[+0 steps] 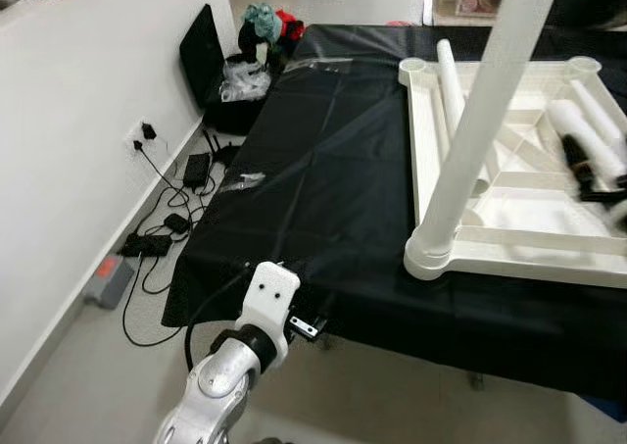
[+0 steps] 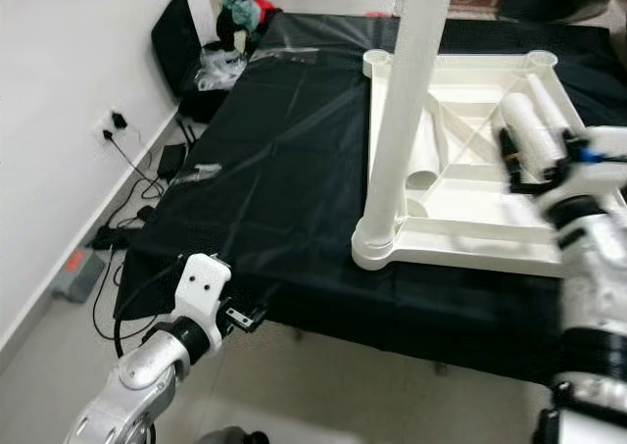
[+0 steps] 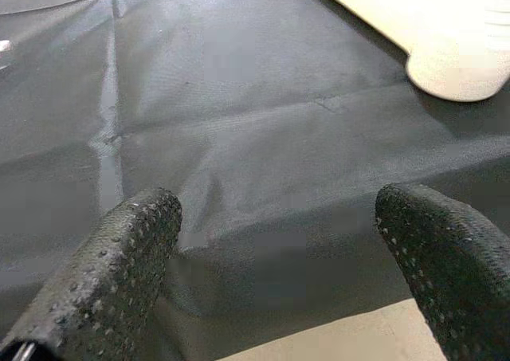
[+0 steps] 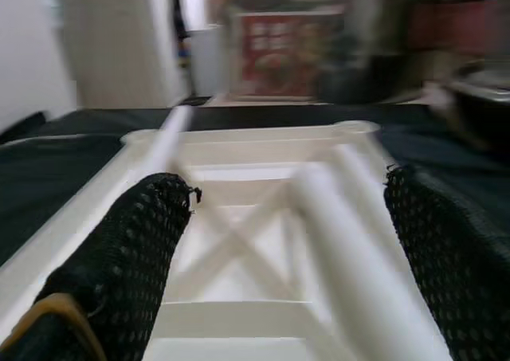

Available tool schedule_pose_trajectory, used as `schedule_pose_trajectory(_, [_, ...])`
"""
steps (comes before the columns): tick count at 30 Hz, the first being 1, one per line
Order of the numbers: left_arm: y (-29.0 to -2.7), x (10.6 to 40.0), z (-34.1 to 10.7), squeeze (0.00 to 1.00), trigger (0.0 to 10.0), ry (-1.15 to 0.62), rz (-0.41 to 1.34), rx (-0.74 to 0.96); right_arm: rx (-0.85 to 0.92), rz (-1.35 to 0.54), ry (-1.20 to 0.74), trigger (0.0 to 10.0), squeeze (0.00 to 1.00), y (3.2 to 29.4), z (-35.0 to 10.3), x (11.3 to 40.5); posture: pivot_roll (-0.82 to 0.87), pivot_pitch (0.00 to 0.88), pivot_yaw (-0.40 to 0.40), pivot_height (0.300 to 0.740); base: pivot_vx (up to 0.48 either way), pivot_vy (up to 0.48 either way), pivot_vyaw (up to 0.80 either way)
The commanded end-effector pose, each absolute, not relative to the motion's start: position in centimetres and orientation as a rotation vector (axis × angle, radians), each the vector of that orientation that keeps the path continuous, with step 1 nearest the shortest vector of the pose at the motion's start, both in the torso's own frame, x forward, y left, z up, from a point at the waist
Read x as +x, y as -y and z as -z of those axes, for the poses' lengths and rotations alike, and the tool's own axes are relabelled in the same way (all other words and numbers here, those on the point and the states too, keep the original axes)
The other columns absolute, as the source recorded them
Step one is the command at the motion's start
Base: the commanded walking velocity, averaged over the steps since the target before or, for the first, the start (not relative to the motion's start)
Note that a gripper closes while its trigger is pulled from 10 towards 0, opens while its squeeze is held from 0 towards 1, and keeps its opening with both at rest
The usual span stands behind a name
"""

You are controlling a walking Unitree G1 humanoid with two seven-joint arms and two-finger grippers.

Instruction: Building children table

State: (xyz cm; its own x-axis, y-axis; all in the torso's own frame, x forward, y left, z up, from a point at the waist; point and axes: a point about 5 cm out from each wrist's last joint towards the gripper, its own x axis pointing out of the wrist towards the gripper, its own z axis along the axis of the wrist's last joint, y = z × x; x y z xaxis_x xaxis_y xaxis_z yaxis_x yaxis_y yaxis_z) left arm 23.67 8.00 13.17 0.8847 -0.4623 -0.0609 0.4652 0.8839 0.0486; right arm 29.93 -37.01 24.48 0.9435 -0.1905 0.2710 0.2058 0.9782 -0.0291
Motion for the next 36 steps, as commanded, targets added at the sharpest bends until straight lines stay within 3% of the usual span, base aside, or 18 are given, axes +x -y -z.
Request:
schedule_pose_trajectory(1, [-8.1, 23.4, -12.9, 0.00, 10.0, -0.064, 0.479, 0.069, -0.007, 0.247, 0.245, 10.0, 0.00, 38.6, -23.8, 29.5, 0.13, 0.156, 0.016, 0.740, 0.000, 0.000, 0.00])
schedule_pose_trajectory(5, [-8.1, 23.4, -12.9, 0.00, 10.0, -0.067, 0.482, 0.069, 0.077, 0.257, 0.251, 10.0, 0.00, 40.1, -24.0, 28.9, 0.13, 0.156, 0.016, 0.740, 0.000, 0.000, 0.00])
schedule_pose_trajectory(6, [-8.1, 23.3, -12.9, 0.00, 10.0, -0.070, 0.484, 0.068, 0.174, 0.169, 0.255, 10.0, 0.00, 40.5, -24.1, 28.8, 0.14, 0.159, 0.019, 0.740, 0.000, 0.000, 0.00])
schedule_pose_trajectory(9, [-8.1, 23.3, -12.9, 0.00, 10.0, -0.070, 0.484, 0.068, 0.174, 0.169, 0.255, 10.0, 0.00, 40.5, -24.1, 28.8, 0.14, 0.159, 0.019, 0.740, 0.000, 0.000, 0.00])
schedule_pose_trajectory(13, [-8.1, 23.2, -13.0, 0.00, 10.0, -0.072, 0.490, 0.069, 0.183, -0.488, 0.178, 10.0, 0.00, 36.4, -24.7, 28.2, 0.14, 0.175, 0.020, 0.740, 0.000, 0.000, 0.00])
schedule_pose_trajectory(14, [-8.1, 23.2, -13.0, 0.00, 10.0, -0.072, 0.490, 0.069, 0.183, -0.488, 0.178, 10.0, 0.00, 36.4, -24.7, 28.2, 0.14, 0.175, 0.020, 0.740, 0.000, 0.000, 0.00])
schedule_pose_trajectory(17, [-8.2, 23.0, -13.1, 0.00, 10.0, -0.072, 0.491, 0.069, 0.119, -0.737, 0.132, 10.0, 0.00, 34.6, -25.0, 27.7, 0.15, 0.189, 0.021, 0.740, 0.000, 0.000, 0.00])
schedule_pose_trajectory(31, [-8.3, 22.5, -13.5, 0.00, 10.0, -0.073, 0.499, 0.070, 0.091, -0.984, 0.136, 10.0, 0.00, 32.1, -27.2, 28.2, 0.16, 0.227, 0.030, 0.740, 0.000, 0.000, 0.00])
schedule_pose_trajectory(36, [-8.3, 22.3, -13.7, 0.00, 10.0, -0.076, 0.502, 0.072, 0.055, -1.103, 0.118, 10.0, 0.00, 29.9, -27.4, 28.6, 0.16, 0.232, 0.031, 0.740, 0.000, 0.000, 0.00])
